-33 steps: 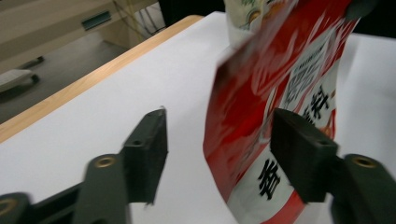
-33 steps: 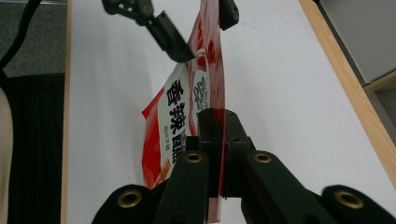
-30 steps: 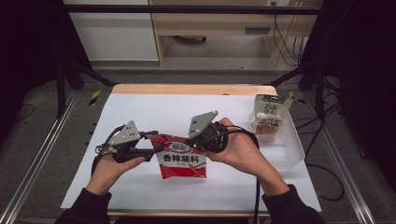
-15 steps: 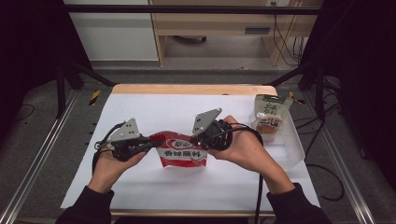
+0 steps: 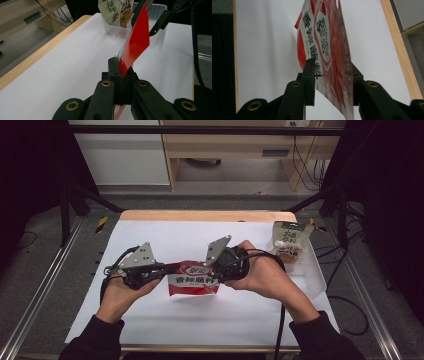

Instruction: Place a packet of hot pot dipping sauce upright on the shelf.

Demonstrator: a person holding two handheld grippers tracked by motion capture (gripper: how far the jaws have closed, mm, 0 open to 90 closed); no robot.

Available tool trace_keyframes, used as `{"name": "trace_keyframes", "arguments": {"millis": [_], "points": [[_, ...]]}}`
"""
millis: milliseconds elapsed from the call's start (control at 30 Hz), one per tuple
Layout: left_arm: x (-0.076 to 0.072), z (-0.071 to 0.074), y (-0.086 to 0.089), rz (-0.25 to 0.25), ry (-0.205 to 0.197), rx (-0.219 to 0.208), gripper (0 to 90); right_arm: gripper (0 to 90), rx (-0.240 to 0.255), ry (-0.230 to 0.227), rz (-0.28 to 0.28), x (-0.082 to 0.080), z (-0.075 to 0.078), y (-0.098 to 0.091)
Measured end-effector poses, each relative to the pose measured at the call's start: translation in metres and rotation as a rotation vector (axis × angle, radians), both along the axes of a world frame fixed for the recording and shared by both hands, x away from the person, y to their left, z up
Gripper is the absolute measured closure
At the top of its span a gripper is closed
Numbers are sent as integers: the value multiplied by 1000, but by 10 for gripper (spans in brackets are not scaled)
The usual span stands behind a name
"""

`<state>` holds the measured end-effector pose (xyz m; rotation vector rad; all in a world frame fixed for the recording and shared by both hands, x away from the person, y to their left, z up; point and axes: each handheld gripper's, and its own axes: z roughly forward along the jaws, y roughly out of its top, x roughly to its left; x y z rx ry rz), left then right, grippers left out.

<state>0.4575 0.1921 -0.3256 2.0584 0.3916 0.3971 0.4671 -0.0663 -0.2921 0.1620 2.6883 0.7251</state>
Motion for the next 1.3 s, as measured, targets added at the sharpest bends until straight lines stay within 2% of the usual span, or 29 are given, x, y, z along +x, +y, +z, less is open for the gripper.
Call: {"name": "trace_keyframes", "arguments": {"millis": [267, 633, 1000, 1300], "points": [[0, 0, -4, -9, -6, 9, 900, 690, -104, -4, 2, 6, 1, 6], [-2, 1, -5, -25, -12, 14, 900, 744, -165, 29, 10, 12, -2, 12], [-1, 0, -7, -26, -1, 13, 899, 875, -174, 30, 11, 15, -2, 11], [2, -4, -5, -17, 21, -21, 891, 893, -191, 21, 2, 14, 1, 12]]}}
